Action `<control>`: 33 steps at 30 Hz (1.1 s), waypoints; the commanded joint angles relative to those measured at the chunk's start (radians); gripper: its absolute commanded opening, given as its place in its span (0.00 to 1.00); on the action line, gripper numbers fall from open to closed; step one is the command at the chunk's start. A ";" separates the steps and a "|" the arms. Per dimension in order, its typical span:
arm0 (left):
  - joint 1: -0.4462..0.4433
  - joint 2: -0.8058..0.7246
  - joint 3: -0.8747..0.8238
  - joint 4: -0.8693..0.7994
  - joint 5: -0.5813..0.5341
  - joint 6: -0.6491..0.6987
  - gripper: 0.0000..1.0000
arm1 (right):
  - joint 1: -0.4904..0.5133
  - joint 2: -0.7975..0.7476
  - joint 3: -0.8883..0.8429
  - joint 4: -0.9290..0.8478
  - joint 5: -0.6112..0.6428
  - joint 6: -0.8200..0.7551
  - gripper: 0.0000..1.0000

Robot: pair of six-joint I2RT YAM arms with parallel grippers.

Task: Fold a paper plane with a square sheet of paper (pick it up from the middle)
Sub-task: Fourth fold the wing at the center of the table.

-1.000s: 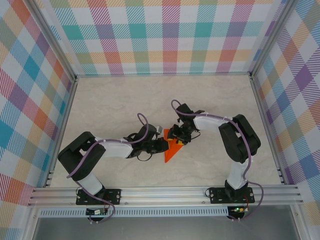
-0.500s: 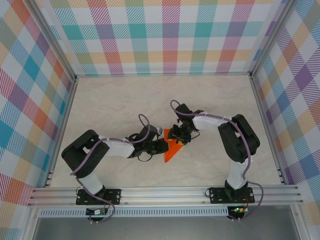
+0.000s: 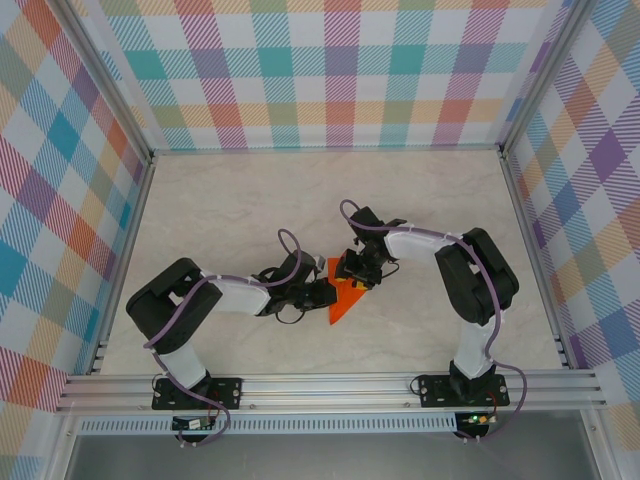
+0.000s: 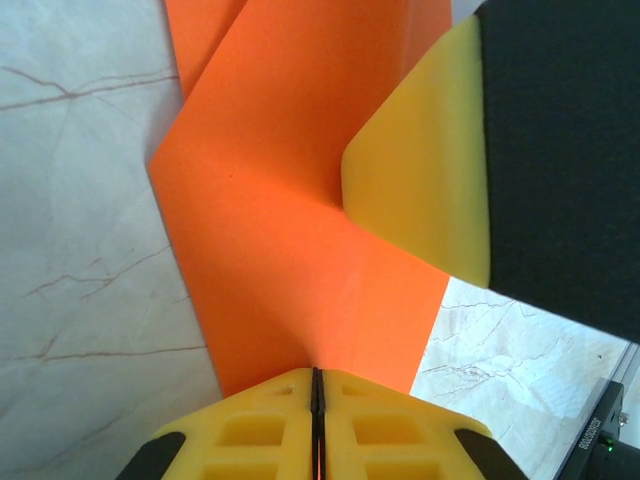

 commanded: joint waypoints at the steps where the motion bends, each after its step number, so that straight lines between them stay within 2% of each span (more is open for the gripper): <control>1: -0.001 0.018 0.019 -0.004 0.007 0.018 0.09 | 0.008 0.197 -0.100 -0.024 0.223 -0.020 0.49; 8: -0.001 0.027 0.028 -0.021 0.005 0.024 0.09 | 0.010 0.198 -0.103 -0.026 0.227 -0.017 0.47; 16: 0.000 0.034 0.049 -0.118 -0.001 0.055 0.04 | 0.010 0.153 -0.094 -0.041 0.211 -0.015 0.44; 29: 0.000 0.060 0.097 -0.268 0.013 0.128 0.00 | -0.003 -0.195 -0.041 -0.025 0.097 -0.081 0.50; 31: -0.001 0.067 0.099 -0.269 0.017 0.131 0.00 | -0.006 -0.233 -0.054 0.002 0.081 -0.094 0.49; 33: 0.000 0.070 0.101 -0.269 0.019 0.133 0.00 | -0.007 -0.254 -0.081 0.055 0.056 -0.112 0.43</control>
